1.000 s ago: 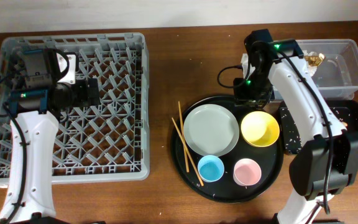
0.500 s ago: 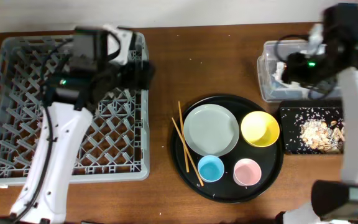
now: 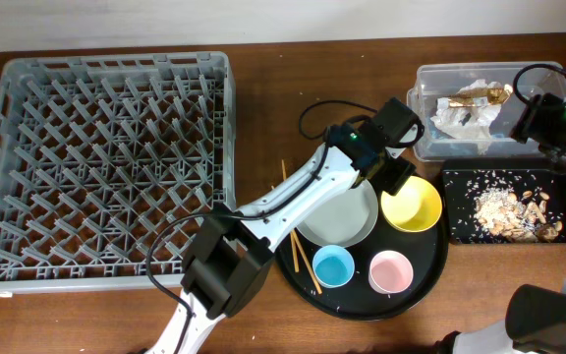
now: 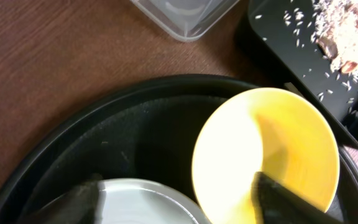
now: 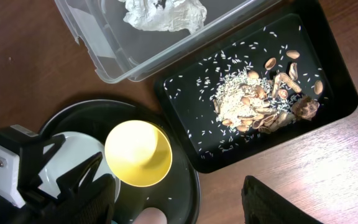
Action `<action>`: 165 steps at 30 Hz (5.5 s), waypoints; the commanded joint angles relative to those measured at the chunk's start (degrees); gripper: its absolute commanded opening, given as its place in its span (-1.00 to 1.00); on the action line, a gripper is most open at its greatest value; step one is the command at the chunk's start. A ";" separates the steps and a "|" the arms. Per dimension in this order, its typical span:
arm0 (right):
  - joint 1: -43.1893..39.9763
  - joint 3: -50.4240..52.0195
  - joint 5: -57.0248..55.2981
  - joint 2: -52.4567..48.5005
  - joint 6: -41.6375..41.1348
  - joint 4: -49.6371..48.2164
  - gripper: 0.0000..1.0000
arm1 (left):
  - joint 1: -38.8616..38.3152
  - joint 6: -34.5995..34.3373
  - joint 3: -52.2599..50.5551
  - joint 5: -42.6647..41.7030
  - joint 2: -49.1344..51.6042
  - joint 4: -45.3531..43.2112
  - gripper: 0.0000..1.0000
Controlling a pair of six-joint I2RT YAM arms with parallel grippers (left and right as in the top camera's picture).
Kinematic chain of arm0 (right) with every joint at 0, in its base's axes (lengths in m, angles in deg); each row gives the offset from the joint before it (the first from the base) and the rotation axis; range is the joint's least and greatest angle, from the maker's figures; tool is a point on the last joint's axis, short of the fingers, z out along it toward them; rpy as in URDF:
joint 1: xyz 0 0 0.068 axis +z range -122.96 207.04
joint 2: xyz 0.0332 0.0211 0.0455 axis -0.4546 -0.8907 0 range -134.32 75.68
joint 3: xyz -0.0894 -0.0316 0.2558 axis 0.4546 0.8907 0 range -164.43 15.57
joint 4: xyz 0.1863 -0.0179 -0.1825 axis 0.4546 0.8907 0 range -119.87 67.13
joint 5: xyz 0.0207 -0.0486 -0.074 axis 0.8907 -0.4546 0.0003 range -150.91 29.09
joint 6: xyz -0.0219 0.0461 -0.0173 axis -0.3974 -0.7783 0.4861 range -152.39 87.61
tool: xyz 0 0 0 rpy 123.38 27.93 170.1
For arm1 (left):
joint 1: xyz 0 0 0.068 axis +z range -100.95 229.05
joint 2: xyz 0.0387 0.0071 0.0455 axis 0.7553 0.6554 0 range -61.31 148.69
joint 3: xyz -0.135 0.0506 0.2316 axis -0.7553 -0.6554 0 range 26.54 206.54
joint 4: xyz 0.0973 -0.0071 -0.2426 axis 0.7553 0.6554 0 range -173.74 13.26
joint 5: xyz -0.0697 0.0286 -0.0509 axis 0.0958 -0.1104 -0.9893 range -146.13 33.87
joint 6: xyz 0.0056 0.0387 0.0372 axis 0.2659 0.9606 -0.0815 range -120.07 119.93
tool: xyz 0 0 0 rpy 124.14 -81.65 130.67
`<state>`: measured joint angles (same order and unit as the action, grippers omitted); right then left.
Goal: Sort waste into correct bins and load items into the dishwasher rack
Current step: 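Grasp the yellow bowl with the left gripper and lift it, then place the yellow bowl upright at the back of the dish rack with the left gripper, then grasp the white plate from the round tray with the left gripper and lift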
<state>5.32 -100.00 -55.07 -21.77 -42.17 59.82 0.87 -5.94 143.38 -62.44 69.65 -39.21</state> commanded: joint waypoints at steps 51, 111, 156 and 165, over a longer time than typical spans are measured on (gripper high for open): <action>-0.11 -0.11 -0.70 0.33 2.45 -0.74 0.45 | 30.58 -0.94 48.89 74.71 26.82 33.73 -1.00; -0.11 -0.11 -0.66 0.33 2.45 -1.18 0.48 | 33.05 -0.37 46.40 15.58 -0.70 40.74 0.98; -0.07 -0.11 -0.44 0.33 2.43 -0.50 0.57 | 38.34 -1.62 18.21 24.52 1.25 26.62 0.38; -0.07 -0.11 -0.26 0.33 2.43 -0.55 0.58 | 34.38 1.95 22.03 17.42 1.20 24.72 0.37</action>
<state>5.32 -99.98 -55.07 -21.77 -39.72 59.23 38.38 -6.93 162.26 -42.99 69.71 -15.45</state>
